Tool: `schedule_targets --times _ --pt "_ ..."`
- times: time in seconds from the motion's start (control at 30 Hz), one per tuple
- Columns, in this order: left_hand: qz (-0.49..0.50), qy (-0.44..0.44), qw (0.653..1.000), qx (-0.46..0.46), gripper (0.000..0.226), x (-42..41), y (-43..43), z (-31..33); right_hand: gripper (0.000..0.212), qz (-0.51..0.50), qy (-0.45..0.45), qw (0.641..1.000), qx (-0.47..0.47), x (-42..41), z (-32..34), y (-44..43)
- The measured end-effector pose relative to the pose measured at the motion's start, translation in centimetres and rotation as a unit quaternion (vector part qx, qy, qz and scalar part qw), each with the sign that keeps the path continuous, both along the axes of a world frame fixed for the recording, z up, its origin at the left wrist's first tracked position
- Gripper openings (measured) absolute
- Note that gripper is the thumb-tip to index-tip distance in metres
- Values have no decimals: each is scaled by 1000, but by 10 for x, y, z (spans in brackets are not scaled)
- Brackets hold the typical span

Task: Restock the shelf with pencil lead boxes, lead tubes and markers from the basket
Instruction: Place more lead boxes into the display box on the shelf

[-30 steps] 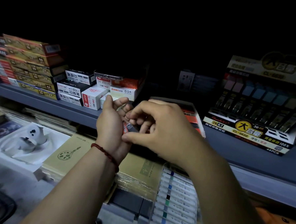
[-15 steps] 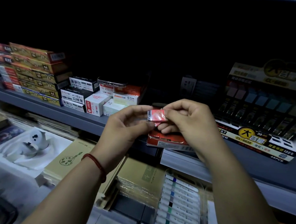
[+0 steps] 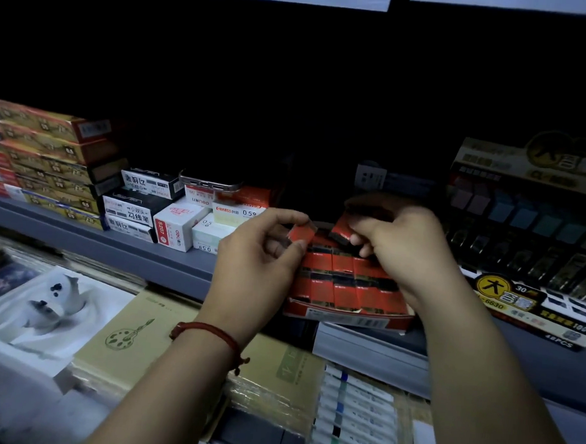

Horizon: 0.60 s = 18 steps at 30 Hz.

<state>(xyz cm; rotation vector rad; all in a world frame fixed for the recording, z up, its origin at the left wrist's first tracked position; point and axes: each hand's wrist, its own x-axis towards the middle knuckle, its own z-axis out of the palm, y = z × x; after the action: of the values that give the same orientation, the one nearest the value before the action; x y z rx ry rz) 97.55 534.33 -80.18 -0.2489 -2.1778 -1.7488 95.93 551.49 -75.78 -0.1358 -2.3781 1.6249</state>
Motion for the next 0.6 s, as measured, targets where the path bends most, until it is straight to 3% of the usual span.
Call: schedule_targets --times 0.13,0.2,0.3,0.6 --pt "72 13 990 -121 9 -11 6 0 20 22 -26 991 129 -13 -10 -5" --pt "84 29 970 -226 14 -12 7 3 21 -10 -27 983 180 -17 -15 -7" --pt "72 33 939 -334 27 -11 7 10 18 -33 -39 982 184 -18 -20 -6" --pt "108 37 930 -348 21 -11 7 9 20 49 -45 979 194 -9 -14 3"
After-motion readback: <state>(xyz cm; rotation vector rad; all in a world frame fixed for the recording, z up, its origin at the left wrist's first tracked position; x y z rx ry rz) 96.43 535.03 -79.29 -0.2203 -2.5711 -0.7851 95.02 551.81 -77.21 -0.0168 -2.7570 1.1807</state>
